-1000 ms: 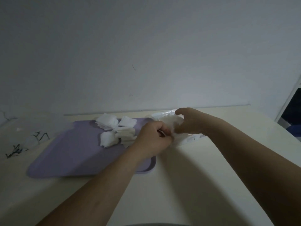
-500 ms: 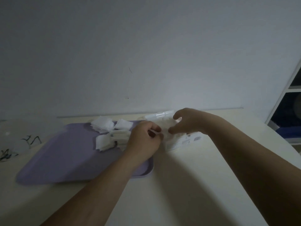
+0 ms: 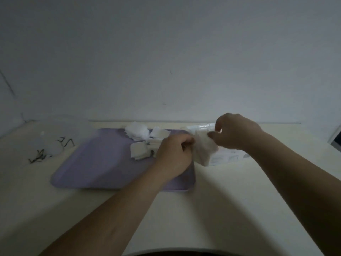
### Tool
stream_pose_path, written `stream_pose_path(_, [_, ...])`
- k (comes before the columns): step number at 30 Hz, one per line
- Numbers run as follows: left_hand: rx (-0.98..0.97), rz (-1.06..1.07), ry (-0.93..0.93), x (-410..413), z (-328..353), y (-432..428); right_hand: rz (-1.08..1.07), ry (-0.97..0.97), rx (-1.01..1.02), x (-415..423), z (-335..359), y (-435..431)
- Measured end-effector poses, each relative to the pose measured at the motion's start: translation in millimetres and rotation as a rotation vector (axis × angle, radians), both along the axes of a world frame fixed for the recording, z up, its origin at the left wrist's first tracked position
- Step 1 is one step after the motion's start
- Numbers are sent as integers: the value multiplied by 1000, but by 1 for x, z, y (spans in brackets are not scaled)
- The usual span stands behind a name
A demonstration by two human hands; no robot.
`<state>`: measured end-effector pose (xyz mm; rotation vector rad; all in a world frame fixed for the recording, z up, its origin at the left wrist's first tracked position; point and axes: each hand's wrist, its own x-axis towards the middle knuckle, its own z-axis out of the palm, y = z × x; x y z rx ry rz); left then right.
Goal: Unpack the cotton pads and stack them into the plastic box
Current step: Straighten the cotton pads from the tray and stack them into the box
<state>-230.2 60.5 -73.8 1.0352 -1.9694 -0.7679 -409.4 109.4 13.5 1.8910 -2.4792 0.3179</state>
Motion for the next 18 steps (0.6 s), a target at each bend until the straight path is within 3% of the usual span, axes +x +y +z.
stream_pose_path(2, [-16,130,40,28,7,-18,23,12,-217,15,4,-4])
stream_pose_path(4, [-27,287,-47,60,14,-37,148,-173,-315,40,2,-11])
stream_pose_path(6, [35,353,-210,90,11,-51,292,-337,-265,72,-11,-21])
stream_pose_path(9, [145,284,-352,110,-6,-58,364,-346,-106,102,-44,-44])
stream_pose_path(14, [159,195,-280,123,-15,-66,427,-314,64,128,-64,-69])
stream_pose_path(18, [218,108,-325,135,-13,-61,432,-235,150,121,-69,-78])
